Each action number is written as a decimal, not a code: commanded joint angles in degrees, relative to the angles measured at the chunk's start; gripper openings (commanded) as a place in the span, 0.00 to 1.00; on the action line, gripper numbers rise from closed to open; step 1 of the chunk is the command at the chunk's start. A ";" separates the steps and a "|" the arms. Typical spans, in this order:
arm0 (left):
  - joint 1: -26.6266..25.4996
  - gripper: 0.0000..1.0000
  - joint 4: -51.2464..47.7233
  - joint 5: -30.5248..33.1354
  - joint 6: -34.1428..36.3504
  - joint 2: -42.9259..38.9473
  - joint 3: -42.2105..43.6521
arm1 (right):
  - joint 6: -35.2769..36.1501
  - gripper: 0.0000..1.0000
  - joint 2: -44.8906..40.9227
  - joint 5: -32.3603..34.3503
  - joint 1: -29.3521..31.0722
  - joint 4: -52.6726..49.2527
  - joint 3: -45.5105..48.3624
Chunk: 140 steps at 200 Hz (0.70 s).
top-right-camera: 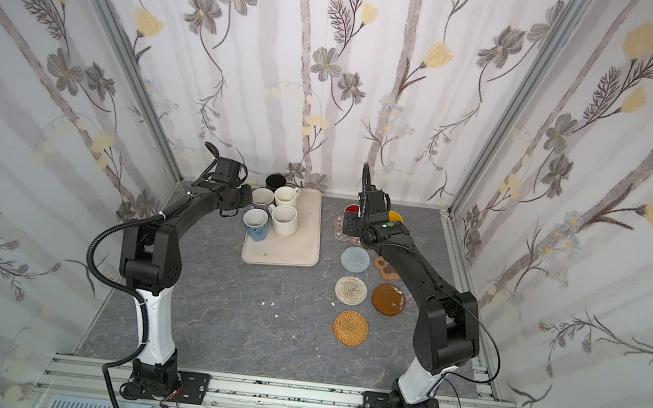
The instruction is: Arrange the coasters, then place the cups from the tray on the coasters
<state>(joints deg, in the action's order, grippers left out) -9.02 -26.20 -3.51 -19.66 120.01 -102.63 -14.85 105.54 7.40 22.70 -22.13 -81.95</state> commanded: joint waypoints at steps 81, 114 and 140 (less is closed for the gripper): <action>-1.74 0.00 -1.17 -3.82 0.68 2.08 1.58 | 0.44 0.77 0.59 -0.89 1.13 1.99 -0.14; -2.50 0.00 -1.17 -3.79 0.34 1.77 3.25 | 0.42 0.78 0.71 -0.81 1.30 1.74 -0.05; -3.19 0.00 -1.14 -3.83 0.08 1.46 4.03 | 0.44 0.77 0.72 -0.89 1.48 1.59 0.04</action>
<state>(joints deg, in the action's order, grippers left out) -11.75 -26.06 -6.72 -19.31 121.95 -99.24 -14.85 105.86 6.35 23.99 -22.31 -81.95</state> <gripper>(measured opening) 0.049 0.774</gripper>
